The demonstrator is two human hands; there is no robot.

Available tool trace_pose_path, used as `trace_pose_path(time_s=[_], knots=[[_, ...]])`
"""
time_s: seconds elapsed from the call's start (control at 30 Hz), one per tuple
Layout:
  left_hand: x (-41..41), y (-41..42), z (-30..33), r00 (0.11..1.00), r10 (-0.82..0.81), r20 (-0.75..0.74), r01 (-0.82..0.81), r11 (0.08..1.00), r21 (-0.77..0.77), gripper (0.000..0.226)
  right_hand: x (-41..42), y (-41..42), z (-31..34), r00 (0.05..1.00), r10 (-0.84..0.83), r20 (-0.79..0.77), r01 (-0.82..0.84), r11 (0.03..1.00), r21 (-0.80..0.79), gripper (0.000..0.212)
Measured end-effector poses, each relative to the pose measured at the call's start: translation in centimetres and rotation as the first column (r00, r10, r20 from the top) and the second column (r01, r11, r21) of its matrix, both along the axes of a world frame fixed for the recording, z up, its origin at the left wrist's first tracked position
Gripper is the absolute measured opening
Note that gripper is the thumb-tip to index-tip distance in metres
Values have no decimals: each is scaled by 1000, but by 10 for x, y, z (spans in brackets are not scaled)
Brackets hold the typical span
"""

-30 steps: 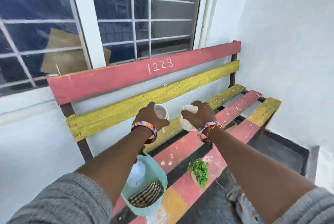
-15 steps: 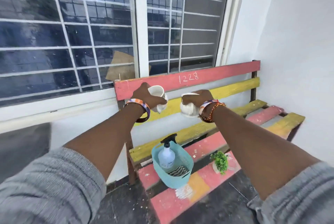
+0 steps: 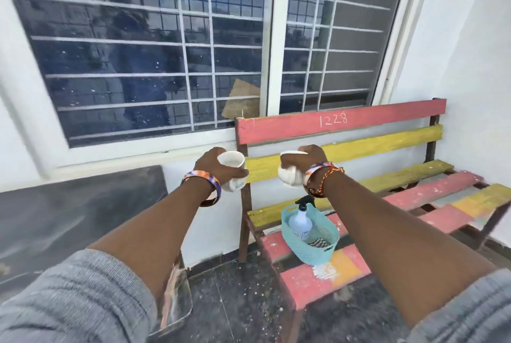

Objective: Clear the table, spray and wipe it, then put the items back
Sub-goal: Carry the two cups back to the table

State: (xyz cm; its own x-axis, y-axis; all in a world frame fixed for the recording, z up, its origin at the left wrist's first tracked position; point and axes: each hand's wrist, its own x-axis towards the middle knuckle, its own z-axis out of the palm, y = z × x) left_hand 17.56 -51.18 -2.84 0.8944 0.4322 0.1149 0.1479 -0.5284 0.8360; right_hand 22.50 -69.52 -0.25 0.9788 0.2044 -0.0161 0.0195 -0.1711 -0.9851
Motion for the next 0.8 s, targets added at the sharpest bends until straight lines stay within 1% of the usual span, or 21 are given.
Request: trace_pose_path(time_s=[0.03, 0.1, 0.13, 0.17, 0.2, 0.23, 0.27, 0.33, 0.4, 0.43, 0.5, 0.57, 0.6, 0.63, 0.67, 0.7, 0.73, 0.8], knots=[[-9, 13, -3, 1000, 11, -4, -11, 1000, 1, 76, -6, 11, -2, 1000, 16, -15, -16, 1000, 3, 45], [-25, 42, -10, 999, 41, -34, -42, 999, -16, 79, -21, 36, -5, 998, 38, -45, -38, 999, 6, 28], [-34, 59, -13, 997, 55, -52, -55, 998, -4, 76, -30, 52, -7, 997, 44, -62, -44, 999, -1, 27], [-45, 78, -16, 995, 69, -71, -68, 997, 21, 71, -37, 71, -10, 997, 42, -67, -44, 999, -15, 32], [-56, 94, -17, 994, 81, -79, -77, 996, 46, 66, -44, 86, -14, 998, 35, -56, -37, 999, -34, 45], [-66, 112, -19, 992, 100, -82, -97, 994, 48, 65, -49, 102, -16, 998, 48, -41, -51, 997, -56, 57], [-82, 136, -19, 989, 118, -88, -115, 993, 40, 66, -57, 126, -20, 996, 79, -32, -81, 993, -84, 64], [-112, 178, -18, 984, 141, -105, -137, 990, 44, 69, -85, 169, -20, 991, 130, -32, -132, 986, -100, 61], [-140, 218, -17, 981, 156, -116, -146, 985, 89, 74, -109, 208, -21, 987, 160, -25, -162, 982, -95, 69], [-157, 241, -17, 978, 173, -117, -162, 982, 100, 76, -122, 232, -21, 982, 182, -44, -186, 978, -92, 64], [-185, 280, -18, 971, 206, -118, -192, 974, 118, 75, -144, 273, -25, 968, 236, -90, -242, 968, -67, 26], [-210, 316, -21, 964, 236, -122, -219, 966, 135, 69, -157, 313, -33, 956, 269, -120, -278, 958, -66, 23], [-223, 335, -24, 959, 257, -123, -240, 961, 139, 66, -165, 333, -36, 946, 292, -143, -300, 953, -40, 16], [-233, 352, -26, 953, 278, -121, -260, 955, 145, 61, -174, 351, -37, 941, 308, -144, -317, 947, -46, 16], [-243, 370, -28, 946, 299, -123, -280, 948, 148, 58, -175, 370, -40, 930, 341, -137, -355, 930, -93, 35], [-252, 386, -30, 938, 322, -129, -302, 941, 154, 56, -182, 387, -39, 913, 383, -136, -401, 904, -145, 48], [-258, 397, -32, 930, 340, -139, -317, 934, 164, 57, -185, 400, -39, 896, 425, -127, -442, 882, -164, 55], [-267, 428, -34, 912, 382, -153, -352, 917, 188, 59, -187, 432, -37, 881, 457, -122, -473, 863, -181, 58]])
